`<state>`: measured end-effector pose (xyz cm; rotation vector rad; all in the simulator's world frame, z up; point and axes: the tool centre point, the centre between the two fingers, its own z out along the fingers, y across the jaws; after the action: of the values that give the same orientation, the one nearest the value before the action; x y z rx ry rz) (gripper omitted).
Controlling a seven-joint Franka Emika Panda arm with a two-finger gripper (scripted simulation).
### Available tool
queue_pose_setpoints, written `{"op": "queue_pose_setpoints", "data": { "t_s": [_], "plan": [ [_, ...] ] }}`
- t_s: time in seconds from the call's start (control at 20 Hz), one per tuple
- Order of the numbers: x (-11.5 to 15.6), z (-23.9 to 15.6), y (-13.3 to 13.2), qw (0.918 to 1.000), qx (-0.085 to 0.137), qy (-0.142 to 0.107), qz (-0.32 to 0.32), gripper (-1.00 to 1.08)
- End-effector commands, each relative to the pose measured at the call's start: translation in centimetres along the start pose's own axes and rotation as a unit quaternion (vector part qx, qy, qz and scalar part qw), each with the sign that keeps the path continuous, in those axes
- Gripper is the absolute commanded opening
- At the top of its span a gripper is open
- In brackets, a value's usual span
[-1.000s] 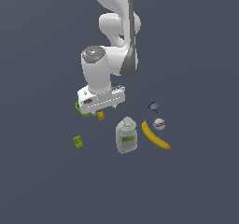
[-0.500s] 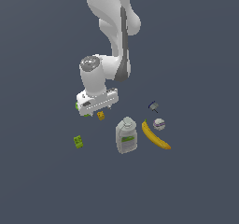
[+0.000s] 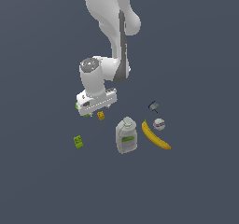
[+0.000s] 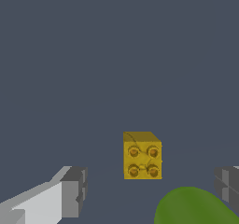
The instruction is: Pick up a designated object from a clutter of objects.
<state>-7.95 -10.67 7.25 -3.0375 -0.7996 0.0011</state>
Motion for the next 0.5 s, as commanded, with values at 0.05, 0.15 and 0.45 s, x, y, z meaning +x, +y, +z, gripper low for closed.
{"op": "queue_pose_setpoints", "data": {
  "t_s": [0.05,0.15,0.45],
  "plan": [
    [0.0,0.4,0.0,1.0000,0.000,0.000,0.000,1.00],
    [0.0,0.9,0.0,1.0000,0.000,0.000,0.000,1.00],
    [-0.1,3.5,-0.1,1.0000,0.000,0.000,-0.001,1.00]
  ]
}}
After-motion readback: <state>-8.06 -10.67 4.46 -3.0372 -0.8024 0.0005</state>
